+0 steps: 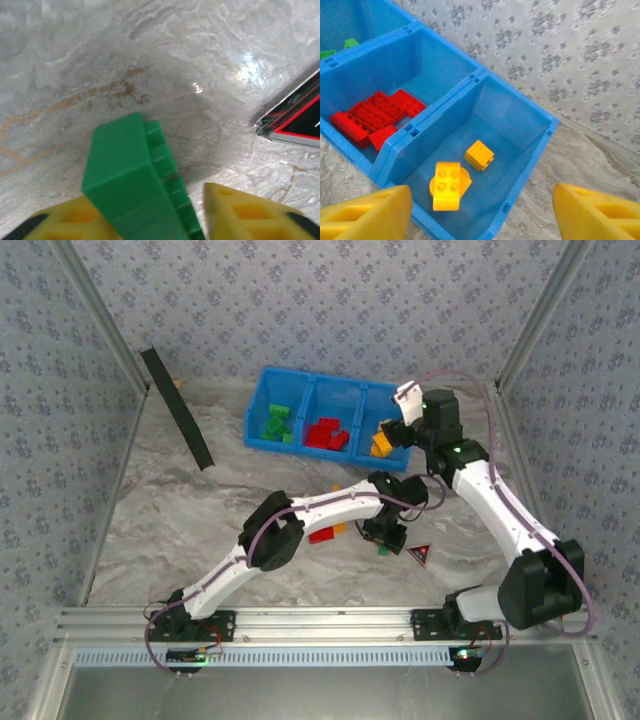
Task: Sort the legos into containers by color
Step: Pick up the lego from the middle-left of the table, then place the lego in the container.
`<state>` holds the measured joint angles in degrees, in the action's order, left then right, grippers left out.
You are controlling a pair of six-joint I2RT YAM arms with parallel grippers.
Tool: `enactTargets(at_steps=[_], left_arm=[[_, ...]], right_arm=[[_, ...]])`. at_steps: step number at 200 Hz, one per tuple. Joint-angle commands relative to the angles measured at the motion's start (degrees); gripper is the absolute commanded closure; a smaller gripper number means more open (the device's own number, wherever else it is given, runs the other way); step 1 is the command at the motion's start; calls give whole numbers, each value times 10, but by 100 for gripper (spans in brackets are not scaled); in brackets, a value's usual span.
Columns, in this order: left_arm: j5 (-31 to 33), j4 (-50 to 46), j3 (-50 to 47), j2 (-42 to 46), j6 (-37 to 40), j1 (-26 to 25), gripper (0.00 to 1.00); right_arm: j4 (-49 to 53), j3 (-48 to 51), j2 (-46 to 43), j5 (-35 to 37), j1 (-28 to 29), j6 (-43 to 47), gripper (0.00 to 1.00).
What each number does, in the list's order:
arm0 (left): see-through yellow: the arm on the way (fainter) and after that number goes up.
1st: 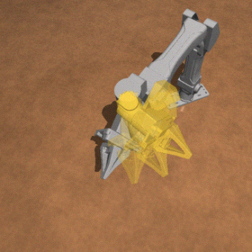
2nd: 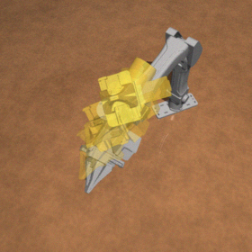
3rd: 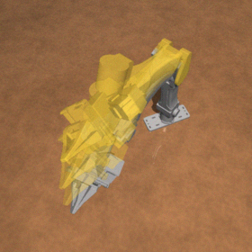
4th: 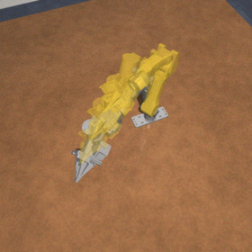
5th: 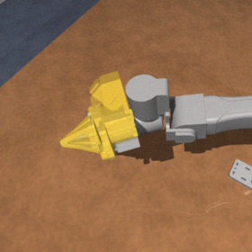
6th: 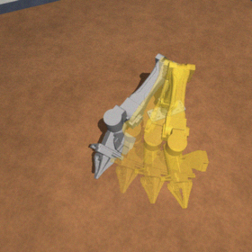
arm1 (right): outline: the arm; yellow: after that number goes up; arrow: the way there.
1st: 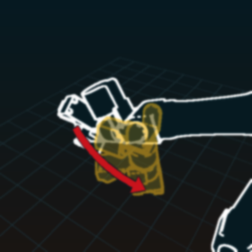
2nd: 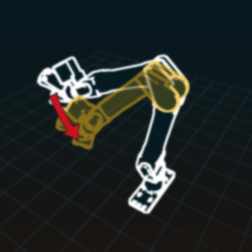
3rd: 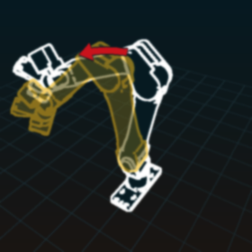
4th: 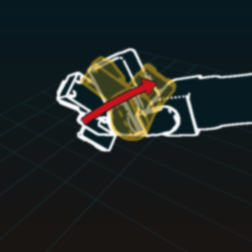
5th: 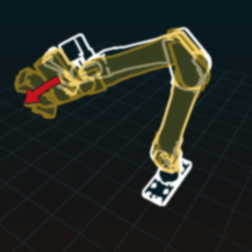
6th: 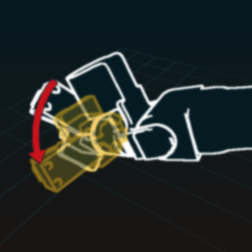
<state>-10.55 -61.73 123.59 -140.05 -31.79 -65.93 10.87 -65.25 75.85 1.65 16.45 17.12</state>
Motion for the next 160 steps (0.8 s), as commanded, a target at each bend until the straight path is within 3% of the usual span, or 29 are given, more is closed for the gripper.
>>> enactTargets(at_steps=[1,12,42,67,100,131,160], left_arm=[[-15,1,-19,6,-3,3,71],[-15,10,-43,25,0,6,75],[-1,16,-114,113,25,15,81],[9,34,-203,218,35,40,82],[37,37,-250,347,70,101,82],[64,52,-255,422,114,189,82],[52,108,-271,449,128,295,82]], right_arm=[[-12,12,-47,-10,-9,-26,14],[-17,13,-55,12,-14,-56,0],[72,-56,-43,-8,-49,-173,0],[153,-109,-11,-80,-76,-220,0],[167,-76,-16,-85,-75,-342,0],[165,0,-32,-25,-23,-455,5],[176,24,-9,24,79,-520,9]])
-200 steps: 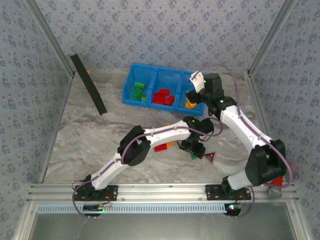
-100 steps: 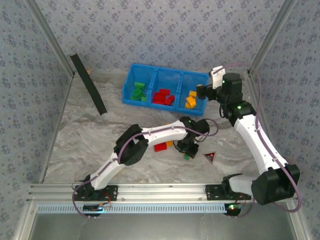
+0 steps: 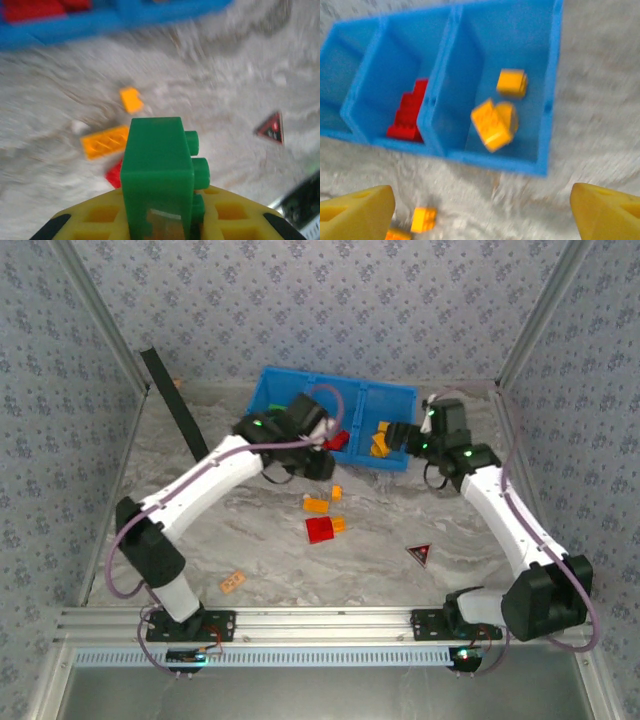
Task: Sort the legos into containers by color
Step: Place the lego in the container.
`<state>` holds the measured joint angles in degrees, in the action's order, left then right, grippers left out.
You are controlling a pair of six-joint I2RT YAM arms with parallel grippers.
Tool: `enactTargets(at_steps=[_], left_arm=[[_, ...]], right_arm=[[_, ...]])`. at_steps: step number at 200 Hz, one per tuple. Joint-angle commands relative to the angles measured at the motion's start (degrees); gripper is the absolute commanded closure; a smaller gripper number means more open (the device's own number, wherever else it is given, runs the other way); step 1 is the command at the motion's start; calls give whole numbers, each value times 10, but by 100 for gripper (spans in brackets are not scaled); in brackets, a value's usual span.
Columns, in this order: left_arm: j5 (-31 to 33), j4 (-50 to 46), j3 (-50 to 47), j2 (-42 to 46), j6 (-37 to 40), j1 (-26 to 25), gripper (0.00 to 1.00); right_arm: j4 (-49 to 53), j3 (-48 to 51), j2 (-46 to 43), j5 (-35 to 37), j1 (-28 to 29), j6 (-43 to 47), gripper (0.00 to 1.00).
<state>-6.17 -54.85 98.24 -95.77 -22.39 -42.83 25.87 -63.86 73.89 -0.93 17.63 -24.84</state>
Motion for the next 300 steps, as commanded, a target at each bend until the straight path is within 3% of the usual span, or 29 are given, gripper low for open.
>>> enactTargets(at_steps=[1,45,91,152,222,265,300], left_arm=[[8,41,-18,5,35,68,82],[8,82,38,-54,61,182,83],[33,71,166,-195,93,215,84],[29,28,307,-327,95,240,84],[17,9,373,-400,99,251,80],[14,8,371,-413,102,251,70],[14,5,371,-412,108,251,59]], right_arm=[[27,10,11,52,70,-102,9],[32,1,107,82,185,-191,12],[52,-90,239,98,235,-198,14],[79,-161,340,107,240,-184,17],[109,-188,395,109,244,-189,27],[111,-183,412,109,241,-194,37],[103,-185,424,103,238,-187,54]])
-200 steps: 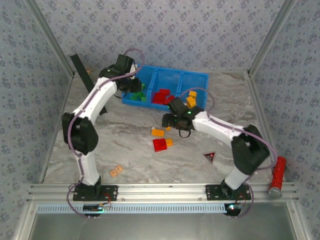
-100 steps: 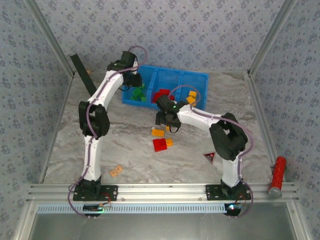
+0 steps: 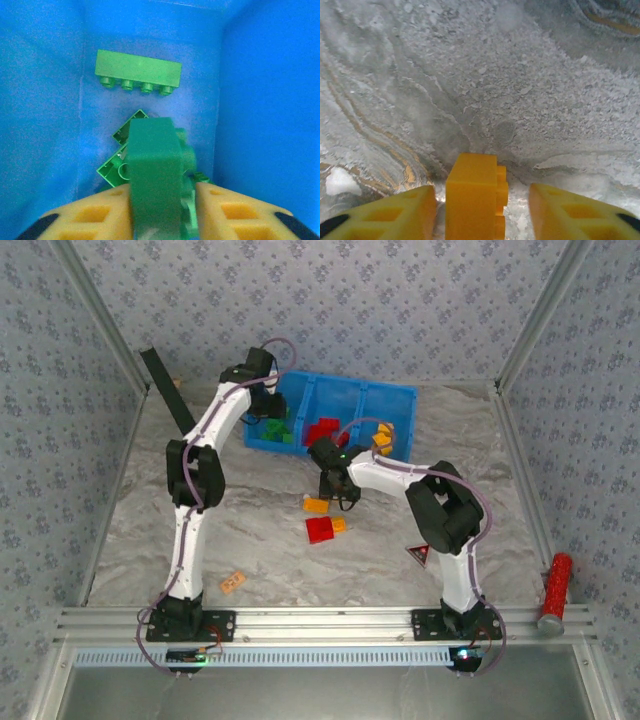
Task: Sort the legos into containers by color
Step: Place the lego in the container, then pick up the lego from the center of the table, then place the lego in the container.
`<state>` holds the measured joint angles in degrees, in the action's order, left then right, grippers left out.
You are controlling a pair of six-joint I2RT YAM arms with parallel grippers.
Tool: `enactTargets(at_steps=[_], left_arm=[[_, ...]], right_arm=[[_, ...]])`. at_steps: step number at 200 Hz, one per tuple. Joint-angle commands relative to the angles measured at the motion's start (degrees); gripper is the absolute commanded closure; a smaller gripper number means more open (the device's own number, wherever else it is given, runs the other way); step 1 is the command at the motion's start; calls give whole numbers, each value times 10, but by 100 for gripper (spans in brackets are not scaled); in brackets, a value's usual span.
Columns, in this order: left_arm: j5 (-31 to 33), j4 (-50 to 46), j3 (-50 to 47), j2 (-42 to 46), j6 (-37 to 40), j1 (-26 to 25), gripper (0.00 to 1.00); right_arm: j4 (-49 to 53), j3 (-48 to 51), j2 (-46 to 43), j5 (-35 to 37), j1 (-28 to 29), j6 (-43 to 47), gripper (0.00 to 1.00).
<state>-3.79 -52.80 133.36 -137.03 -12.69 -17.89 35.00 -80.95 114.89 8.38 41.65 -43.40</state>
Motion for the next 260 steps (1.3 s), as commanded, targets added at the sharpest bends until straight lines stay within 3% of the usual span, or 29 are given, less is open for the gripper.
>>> enactTargets(at_steps=[1,22,85,132,161,215,260], left_arm=[[-10,-15,20,1,11,1,59],[-11,-16,20,8,15,1,51],[-31,-33,-11,94,18,-1,47],[-33,-6,-182,235,5,-12,43],[-77,22,-341,331,-33,-21,42],[-111,85,-599,456,-156,-132,40],[-114,136,-679,441,-258,-226,40]], right_arm=[[12,-15,14,9,-2,-2,54],[14,-20,17,10,-2,10,62],[33,-5,-29,27,-12,48,76],[66,16,-111,46,-17,97,80],[95,11,-164,65,-28,139,81],[59,7,-222,93,-126,227,80],[-2,-36,-162,64,-212,289,80]])
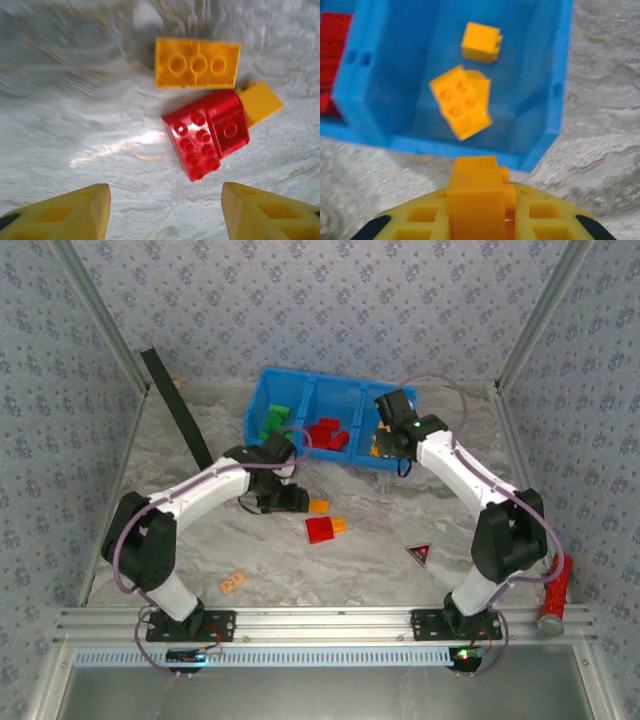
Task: Sort the legos into containers by color
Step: Place the lego in the container.
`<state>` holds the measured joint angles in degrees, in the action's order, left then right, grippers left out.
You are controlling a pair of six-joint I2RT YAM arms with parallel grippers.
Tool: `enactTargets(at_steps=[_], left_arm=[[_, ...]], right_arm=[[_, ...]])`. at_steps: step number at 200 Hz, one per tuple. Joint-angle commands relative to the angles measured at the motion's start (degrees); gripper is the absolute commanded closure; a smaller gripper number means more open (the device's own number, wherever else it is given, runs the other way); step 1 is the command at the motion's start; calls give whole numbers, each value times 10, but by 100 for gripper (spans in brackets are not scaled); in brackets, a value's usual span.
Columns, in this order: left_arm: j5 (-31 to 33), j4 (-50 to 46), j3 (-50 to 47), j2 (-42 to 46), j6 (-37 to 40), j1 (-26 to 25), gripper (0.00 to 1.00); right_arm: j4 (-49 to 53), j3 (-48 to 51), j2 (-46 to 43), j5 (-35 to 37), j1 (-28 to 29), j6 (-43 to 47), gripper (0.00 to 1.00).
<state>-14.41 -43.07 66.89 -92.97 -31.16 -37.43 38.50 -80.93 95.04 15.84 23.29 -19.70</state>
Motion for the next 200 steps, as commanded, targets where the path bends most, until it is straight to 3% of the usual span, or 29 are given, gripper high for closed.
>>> enactTargets(at_steps=[1,33,79,173,200], left_arm=[[-7,38,-15,-1,-75,-32,40],[12,38,-12,-37,-103,-70,40],[22,21,9,-85,-111,-84,40],[8,12,36,-143,-107,-88,40],[6,13,40,-161,-104,-89,40]], right_arm=[[-38,-38,39,-13,-29,54,80],[-63,-77,100,-50,-58,78,80],[-70,-123,168,-73,-77,88,78],[-77,-131,188,-102,-91,97,53],[-78,-124,178,-102,-95,98,51]])
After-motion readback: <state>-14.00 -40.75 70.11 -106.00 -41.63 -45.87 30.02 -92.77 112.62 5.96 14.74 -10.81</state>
